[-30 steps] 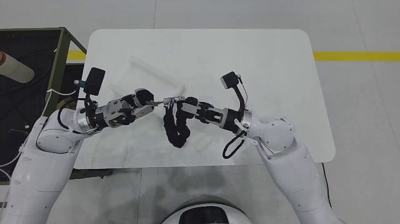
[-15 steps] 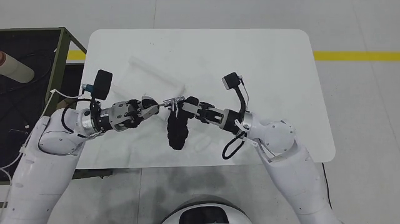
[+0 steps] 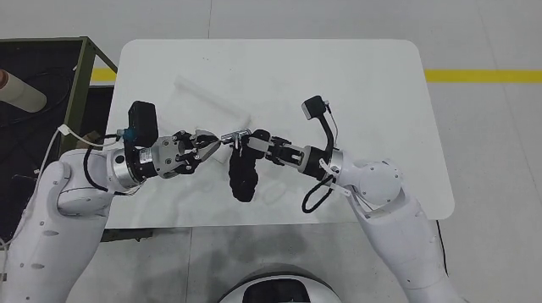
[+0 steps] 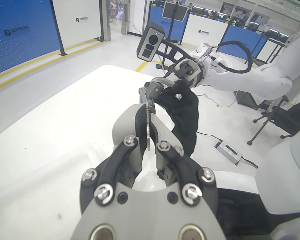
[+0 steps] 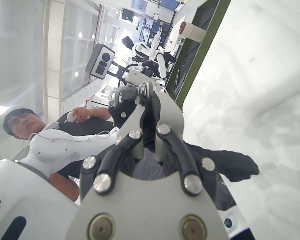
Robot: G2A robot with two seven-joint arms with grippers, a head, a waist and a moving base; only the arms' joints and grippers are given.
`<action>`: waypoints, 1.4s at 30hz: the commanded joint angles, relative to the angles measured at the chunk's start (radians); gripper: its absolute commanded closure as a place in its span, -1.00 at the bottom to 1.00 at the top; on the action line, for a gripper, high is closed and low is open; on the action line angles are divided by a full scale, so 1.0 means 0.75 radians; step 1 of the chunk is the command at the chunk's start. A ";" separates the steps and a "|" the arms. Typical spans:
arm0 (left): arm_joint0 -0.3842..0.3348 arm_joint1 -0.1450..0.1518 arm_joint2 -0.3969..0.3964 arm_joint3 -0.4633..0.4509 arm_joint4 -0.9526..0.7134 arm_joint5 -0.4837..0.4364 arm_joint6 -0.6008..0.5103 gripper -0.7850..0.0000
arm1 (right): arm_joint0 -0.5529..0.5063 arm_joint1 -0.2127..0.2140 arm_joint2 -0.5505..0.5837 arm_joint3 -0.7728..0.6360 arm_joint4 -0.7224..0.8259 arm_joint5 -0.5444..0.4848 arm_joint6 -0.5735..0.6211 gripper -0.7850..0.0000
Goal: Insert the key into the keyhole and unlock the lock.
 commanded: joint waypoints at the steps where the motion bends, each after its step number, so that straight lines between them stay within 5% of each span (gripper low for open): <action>1: 0.000 0.000 0.000 0.000 0.001 0.000 0.001 1.00 | 0.000 0.000 0.000 0.000 0.000 0.000 0.000 1.00; 4: 0.000 0.000 0.000 0.000 0.001 0.000 0.001 1.00 | -0.011 0.001 -0.003 -0.010 -0.002 0.001 -0.019 1.00; 10: -0.011 -0.004 -0.025 -0.083 0.387 0.000 0.143 1.00 | -0.022 0.009 0.004 -0.036 -0.007 0.014 -0.035 1.00; 20: 0.015 0.006 -0.010 -0.090 1.205 0.011 0.818 1.00 | -0.010 0.021 -0.007 -0.027 -0.012 0.037 -0.029 1.00; 30: 0.071 0.029 -0.001 -0.051 1.852 0.352 1.417 1.00 | 0.011 0.030 -0.020 -0.017 -0.009 0.052 -0.033 1.00; 42: 0.096 0.045 0.018 0.005 2.061 0.599 1.628 1.00 | 0.021 0.041 -0.044 -0.004 -0.017 0.053 -0.051 1.00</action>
